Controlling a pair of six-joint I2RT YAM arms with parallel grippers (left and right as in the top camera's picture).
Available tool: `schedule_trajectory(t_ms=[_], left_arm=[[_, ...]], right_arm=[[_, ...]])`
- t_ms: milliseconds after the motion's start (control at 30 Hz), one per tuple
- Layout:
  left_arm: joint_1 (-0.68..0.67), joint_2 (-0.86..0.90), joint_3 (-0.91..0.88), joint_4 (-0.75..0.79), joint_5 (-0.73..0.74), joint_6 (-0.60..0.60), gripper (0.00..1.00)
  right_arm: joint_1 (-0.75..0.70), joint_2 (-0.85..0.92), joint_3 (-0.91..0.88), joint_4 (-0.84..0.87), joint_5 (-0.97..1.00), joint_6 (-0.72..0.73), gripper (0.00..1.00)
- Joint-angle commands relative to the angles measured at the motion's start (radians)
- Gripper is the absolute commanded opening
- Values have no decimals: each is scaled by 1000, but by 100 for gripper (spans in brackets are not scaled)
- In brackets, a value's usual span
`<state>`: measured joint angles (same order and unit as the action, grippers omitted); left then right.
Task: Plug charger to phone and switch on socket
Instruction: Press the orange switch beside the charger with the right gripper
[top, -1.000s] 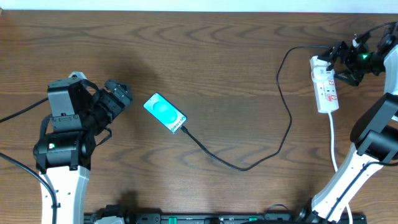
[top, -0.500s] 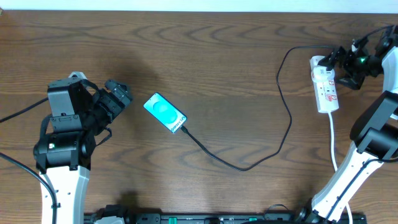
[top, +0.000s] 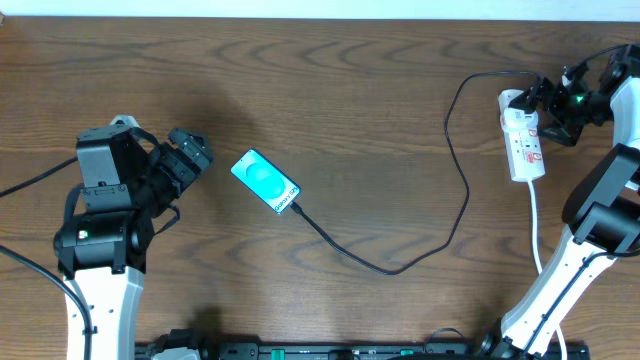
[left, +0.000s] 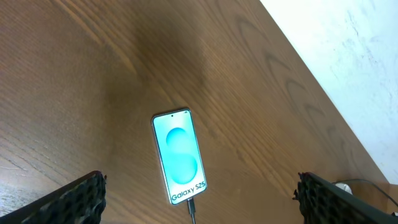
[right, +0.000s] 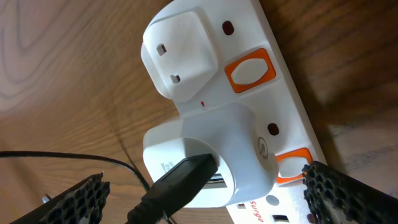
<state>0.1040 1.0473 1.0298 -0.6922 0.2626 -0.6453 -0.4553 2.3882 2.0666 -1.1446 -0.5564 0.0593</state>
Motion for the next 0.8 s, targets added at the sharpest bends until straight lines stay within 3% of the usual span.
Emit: schedule_trajectory(t_ms=[0,767], left_arm=[[2,4,23,1,-13,24,98],[2,4,23,0,-13,24,98]], right_arm=[[-7,21,2,3,-51,-14,99],[14,21,1,0,-77,-25,99]])
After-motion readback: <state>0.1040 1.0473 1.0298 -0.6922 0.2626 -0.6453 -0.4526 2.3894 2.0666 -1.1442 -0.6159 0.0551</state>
